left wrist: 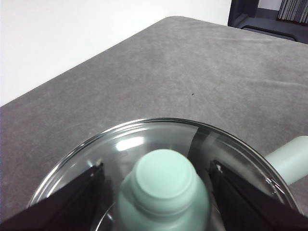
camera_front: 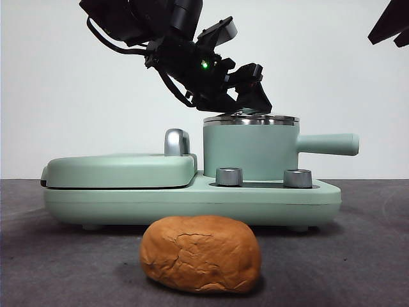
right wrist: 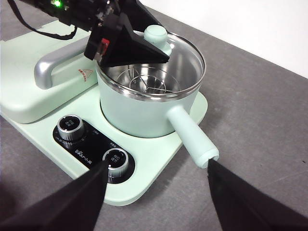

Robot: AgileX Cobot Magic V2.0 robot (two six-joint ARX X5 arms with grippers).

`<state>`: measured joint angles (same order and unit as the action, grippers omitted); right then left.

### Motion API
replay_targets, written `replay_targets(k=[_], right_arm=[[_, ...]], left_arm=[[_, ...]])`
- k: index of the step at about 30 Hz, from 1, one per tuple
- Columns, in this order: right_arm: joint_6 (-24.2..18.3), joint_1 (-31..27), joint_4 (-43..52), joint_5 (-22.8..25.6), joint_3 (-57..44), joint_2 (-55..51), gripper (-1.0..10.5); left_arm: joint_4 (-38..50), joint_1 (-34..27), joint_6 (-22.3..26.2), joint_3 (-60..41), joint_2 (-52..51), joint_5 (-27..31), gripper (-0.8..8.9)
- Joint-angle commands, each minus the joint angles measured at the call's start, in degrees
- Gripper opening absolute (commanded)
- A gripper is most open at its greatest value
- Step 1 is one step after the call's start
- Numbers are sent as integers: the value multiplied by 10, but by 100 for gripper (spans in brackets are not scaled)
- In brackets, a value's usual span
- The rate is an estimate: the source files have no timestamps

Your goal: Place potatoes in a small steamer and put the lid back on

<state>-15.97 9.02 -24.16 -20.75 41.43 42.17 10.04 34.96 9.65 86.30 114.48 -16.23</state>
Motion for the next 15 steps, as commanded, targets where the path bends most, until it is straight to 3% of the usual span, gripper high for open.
replay_targets(k=[1,5,11,15], right_arm=[[10,3,6,2,10,5,327],[10,2,5,3,10,5,327],[10,2,5,3,10,5,327],[10,2,5,13,10,5,327]], left_arm=[[2,5,6,16,14,2,339],[2,5,6,17,14,2,319],[2,5,6,17,12,2,103],[2,5,6,17,10,2,13]])
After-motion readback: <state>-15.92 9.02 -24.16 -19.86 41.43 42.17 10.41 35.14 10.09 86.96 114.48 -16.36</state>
